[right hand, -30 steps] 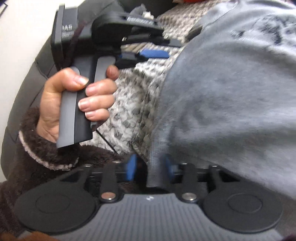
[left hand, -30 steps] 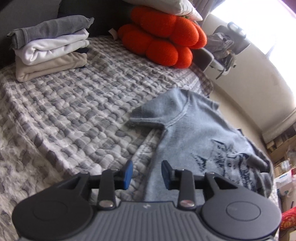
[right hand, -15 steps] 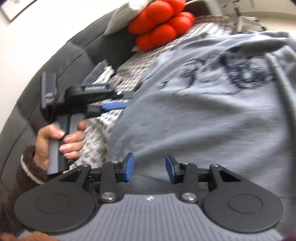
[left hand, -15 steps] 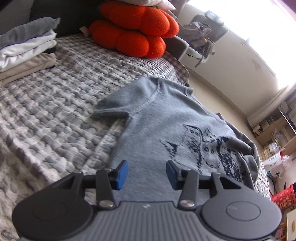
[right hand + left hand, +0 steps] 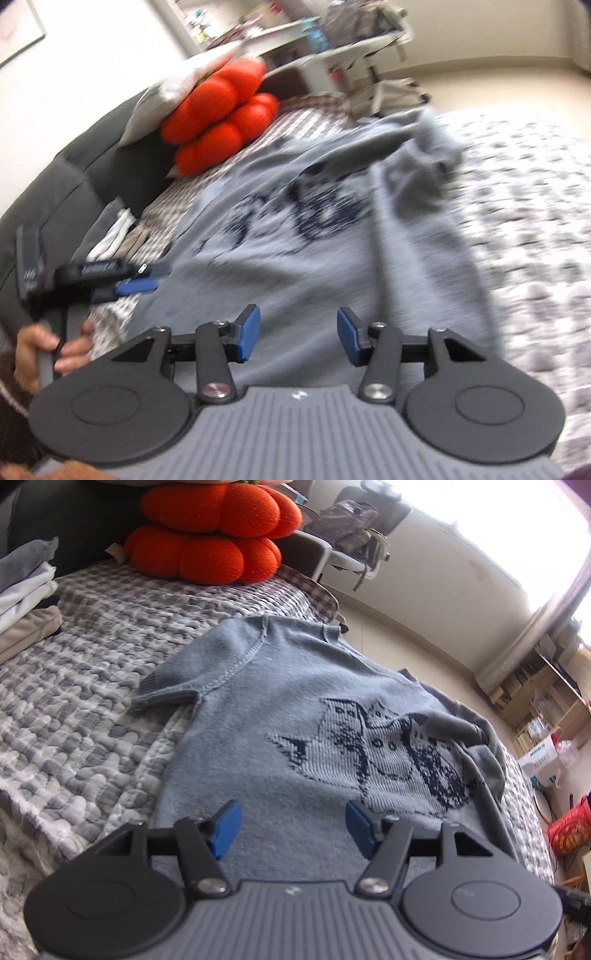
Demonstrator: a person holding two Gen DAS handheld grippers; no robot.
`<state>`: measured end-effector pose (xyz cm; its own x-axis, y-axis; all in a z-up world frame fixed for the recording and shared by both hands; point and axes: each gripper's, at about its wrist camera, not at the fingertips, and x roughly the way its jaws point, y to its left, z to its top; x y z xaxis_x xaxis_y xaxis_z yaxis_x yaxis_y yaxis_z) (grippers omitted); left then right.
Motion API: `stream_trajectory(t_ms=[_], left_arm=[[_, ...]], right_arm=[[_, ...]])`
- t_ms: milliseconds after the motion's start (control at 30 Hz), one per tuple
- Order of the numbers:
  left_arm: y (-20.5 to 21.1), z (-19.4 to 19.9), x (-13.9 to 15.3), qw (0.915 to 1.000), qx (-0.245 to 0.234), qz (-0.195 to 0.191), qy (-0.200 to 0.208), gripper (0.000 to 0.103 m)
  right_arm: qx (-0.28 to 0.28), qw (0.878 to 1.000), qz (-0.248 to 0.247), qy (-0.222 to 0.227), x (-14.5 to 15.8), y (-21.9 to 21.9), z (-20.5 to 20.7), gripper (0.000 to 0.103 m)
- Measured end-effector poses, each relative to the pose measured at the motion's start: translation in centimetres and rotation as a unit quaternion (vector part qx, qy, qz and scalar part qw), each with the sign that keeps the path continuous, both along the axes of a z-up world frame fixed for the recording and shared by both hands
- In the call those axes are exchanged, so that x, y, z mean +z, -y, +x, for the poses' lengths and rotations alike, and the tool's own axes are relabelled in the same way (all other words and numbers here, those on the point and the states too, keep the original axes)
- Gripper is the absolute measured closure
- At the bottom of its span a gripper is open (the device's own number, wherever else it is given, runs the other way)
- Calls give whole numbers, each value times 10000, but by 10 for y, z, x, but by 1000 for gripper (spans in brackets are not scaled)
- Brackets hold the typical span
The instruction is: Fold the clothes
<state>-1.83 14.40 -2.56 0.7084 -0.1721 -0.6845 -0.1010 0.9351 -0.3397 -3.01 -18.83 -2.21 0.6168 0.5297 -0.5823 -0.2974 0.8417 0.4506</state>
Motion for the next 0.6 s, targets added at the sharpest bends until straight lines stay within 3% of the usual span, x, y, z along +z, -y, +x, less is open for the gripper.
stream_trajectory(t_ms=[200,433,533,600], left_arm=[[9,1,0,9999,-118,45,-5,38],[17,3,-1,9997,-200,144,-36,38],[19,4,-2,9995,-199,217,-66,38],[20,5,-3,9994,-198,266,-86,38]], right_arm=[[-666,9977,-100,57,-2,36,3,52],[-1180,9912,-602,-2,-12,60,11,53],[-1195,9895,-793,-163,-21,63,16,65],[-1150,9891,-898,-175,-24,64,15,81]])
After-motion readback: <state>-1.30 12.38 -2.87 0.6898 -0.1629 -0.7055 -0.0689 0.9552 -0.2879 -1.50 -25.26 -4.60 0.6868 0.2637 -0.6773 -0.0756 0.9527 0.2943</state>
